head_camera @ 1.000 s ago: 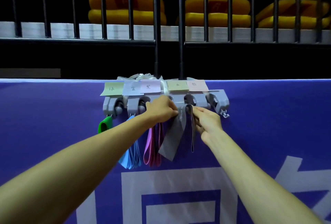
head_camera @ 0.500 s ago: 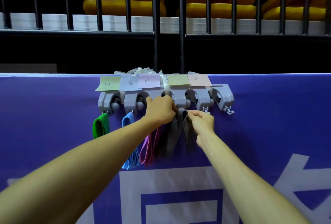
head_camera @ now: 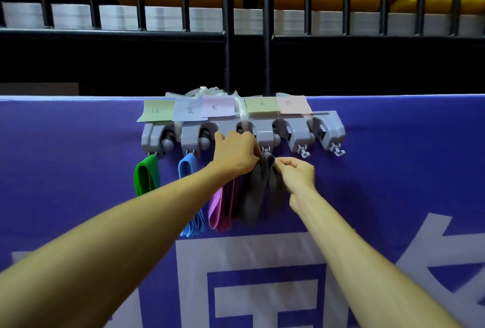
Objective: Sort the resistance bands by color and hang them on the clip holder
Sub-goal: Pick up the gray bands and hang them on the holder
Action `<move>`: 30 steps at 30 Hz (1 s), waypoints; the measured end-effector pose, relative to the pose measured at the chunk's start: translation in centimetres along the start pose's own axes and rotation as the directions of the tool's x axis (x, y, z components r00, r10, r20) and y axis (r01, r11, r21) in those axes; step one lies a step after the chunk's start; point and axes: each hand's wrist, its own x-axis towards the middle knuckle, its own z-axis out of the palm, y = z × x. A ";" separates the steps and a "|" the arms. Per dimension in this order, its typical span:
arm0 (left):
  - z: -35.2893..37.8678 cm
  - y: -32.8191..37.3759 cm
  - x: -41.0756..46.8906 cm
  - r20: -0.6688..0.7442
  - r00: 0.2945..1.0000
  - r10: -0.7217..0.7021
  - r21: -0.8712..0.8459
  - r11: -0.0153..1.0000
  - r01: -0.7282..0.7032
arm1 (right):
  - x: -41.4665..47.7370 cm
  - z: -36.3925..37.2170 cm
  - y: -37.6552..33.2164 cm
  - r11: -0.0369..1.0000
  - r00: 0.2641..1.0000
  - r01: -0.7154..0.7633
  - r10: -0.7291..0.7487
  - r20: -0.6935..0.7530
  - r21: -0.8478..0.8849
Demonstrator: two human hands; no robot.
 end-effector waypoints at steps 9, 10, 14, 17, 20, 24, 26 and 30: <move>-0.2 0.4 0.1 0.023 1.000 0.016 0.081 0.997 -0.018 | 0.4 0.3 -0.1 0.998 0.998 -0.060 0.060 0.028 -0.005; -0.3 0.6 0.1 0.025 0.999 0.026 0.095 0.995 -0.028 | 0.3 0.2 -0.1 0.998 0.997 -0.061 0.061 0.042 -0.011; -0.5 0.6 -0.3 0.037 0.998 0.051 0.119 0.991 -0.055 | -0.2 -0.3 -0.3 0.997 0.993 -0.062 0.066 0.094 -0.048; -1.5 0.0 -1.3 0.058 0.993 0.098 0.065 0.993 -0.102 | -0.6 -1.3 -0.6 0.994 0.997 -0.021 0.029 0.077 -0.104; -3.4 -0.7 -2.9 -0.008 0.990 0.141 -0.039 0.989 -0.141 | -1.7 -2.6 -0.9 0.982 0.997 0.035 -0.021 0.074 -0.184; -6.1 -1.7 -6.2 -0.072 0.990 0.125 -0.212 0.968 -0.137 | -5.0 -4.3 -1.5 0.963 0.992 0.114 -0.098 0.078 -0.245; -7.0 -2.6 -8.3 -0.072 0.991 0.117 -0.272 0.953 -0.132 | -7.2 -4.7 -1.6 0.951 0.984 0.166 -0.142 0.109 -0.262; -7.9 -4.6 -12.9 -0.068 0.998 0.012 -0.455 0.889 -0.042 | -11.7 -4.1 -0.8 0.915 0.958 0.240 -0.169 0.231 -0.325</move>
